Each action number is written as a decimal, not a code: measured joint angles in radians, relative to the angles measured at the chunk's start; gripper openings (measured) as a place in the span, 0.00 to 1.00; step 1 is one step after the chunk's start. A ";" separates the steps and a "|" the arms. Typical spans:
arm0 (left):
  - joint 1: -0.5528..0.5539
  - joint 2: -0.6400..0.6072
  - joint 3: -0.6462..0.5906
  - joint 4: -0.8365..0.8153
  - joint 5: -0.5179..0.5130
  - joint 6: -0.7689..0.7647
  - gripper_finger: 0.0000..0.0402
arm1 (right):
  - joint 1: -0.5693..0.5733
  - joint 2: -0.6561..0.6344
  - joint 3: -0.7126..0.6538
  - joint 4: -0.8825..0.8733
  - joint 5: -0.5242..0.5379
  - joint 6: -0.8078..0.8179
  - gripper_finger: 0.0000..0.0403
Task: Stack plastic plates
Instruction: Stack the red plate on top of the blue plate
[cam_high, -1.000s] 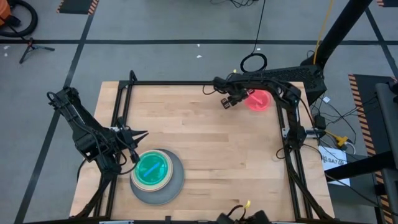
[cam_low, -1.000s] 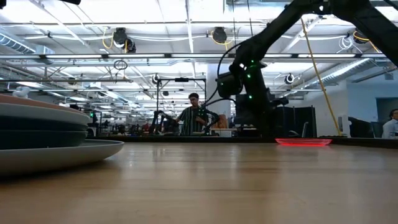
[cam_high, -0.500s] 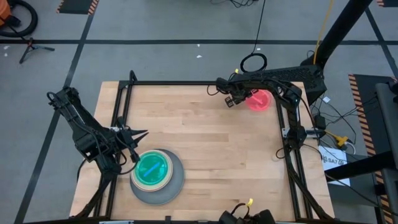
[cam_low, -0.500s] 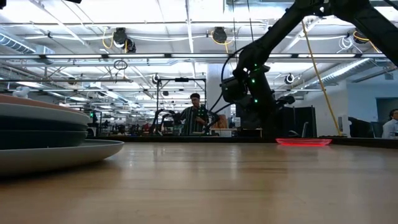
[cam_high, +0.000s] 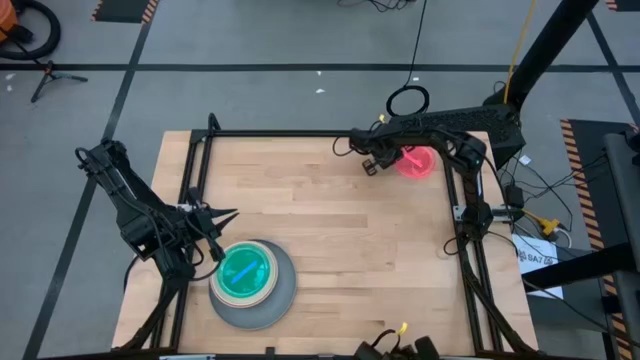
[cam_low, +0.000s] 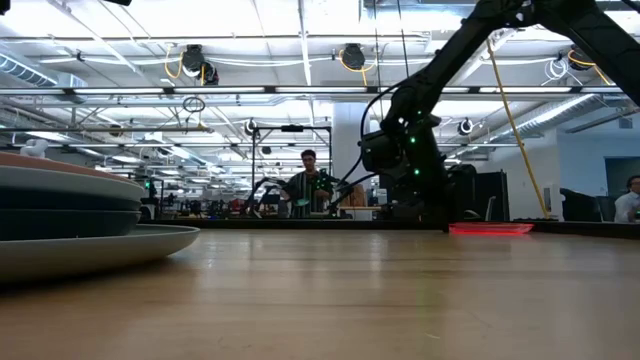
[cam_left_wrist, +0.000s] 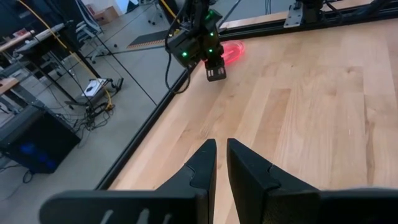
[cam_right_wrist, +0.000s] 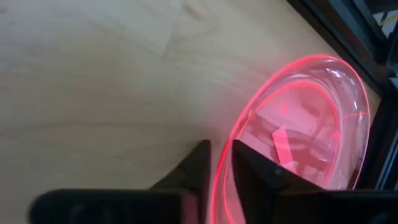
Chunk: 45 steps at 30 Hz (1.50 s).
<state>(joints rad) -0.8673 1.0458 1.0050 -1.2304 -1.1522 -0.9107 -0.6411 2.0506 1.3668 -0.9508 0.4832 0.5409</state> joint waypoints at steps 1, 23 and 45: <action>0.000 0.000 0.000 0.000 0.000 0.001 0.12 | 0.009 0.001 0.001 -0.001 0.001 -0.001 0.15; 0.000 0.000 0.000 0.001 -0.001 0.011 0.12 | 0.662 0.003 0.460 -0.160 -0.028 -0.439 0.00; 0.000 0.000 0.000 0.004 -0.001 0.015 0.12 | 1.012 0.145 0.484 0.702 -0.274 -1.486 0.02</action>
<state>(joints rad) -0.8673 1.0462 1.0050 -1.2263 -1.1535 -0.8956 0.3713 2.1956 1.8512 -0.2488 0.2089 -0.9454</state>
